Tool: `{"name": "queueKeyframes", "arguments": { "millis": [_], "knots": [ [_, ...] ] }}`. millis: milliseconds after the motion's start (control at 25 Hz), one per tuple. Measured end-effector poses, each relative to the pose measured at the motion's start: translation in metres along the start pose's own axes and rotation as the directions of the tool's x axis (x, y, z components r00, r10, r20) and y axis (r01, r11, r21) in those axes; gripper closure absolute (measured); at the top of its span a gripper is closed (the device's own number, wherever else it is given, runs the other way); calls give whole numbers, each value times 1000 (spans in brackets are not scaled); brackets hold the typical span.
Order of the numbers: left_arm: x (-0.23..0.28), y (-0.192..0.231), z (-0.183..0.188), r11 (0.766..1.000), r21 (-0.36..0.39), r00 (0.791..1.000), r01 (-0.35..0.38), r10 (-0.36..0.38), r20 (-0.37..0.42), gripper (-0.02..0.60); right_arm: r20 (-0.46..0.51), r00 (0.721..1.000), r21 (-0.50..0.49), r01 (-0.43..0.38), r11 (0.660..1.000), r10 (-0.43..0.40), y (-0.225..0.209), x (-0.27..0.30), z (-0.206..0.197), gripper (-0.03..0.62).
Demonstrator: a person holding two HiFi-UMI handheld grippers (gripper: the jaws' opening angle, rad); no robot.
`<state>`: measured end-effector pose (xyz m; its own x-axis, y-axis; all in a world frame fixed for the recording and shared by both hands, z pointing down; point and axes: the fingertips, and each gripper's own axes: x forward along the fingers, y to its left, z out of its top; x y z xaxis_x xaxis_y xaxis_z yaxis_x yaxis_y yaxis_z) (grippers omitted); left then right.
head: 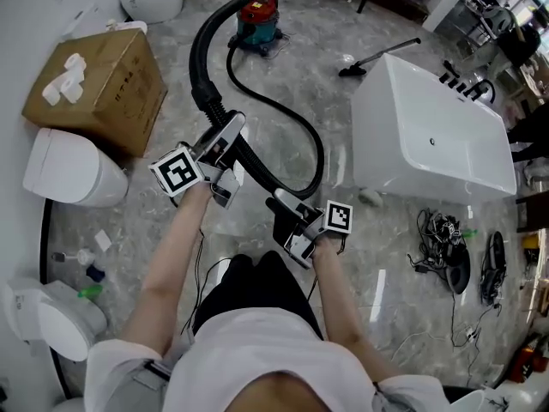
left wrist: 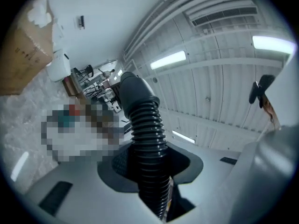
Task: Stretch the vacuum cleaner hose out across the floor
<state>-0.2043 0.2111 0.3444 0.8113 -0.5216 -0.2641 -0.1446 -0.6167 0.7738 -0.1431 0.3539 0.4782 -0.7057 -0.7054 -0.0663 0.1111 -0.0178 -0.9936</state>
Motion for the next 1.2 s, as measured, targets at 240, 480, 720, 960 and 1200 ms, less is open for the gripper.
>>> {"name": "queueKeyframes", "arguments": {
  "millis": [240, 480, 720, 960, 1200],
  "knots": [
    [5, 2, -29, 978, 206, 974, 16, 31, -223, 426, -130, 987, -108, -110, 988, 96, 27, -9, -18, 224],
    [8, -5, -66, 949, 302, 921, 85, 41, -388, 426, -56, 984, -264, -179, 948, 171, 66, -23, 5, 224],
    [10, -27, -119, 872, 423, 816, 247, 49, -577, 426, 135, 988, -574, 20, 818, 70, 111, -31, 43, 224],
    [4, -33, -169, 769, 521, 699, 372, 137, -702, 426, 251, 968, -680, 183, 710, -9, 138, -19, 44, 224],
    [-6, -23, -202, 652, 601, 597, 461, 273, -754, 426, 307, 948, -657, 271, 703, -78, 129, -13, 47, 224]
  ]
}}
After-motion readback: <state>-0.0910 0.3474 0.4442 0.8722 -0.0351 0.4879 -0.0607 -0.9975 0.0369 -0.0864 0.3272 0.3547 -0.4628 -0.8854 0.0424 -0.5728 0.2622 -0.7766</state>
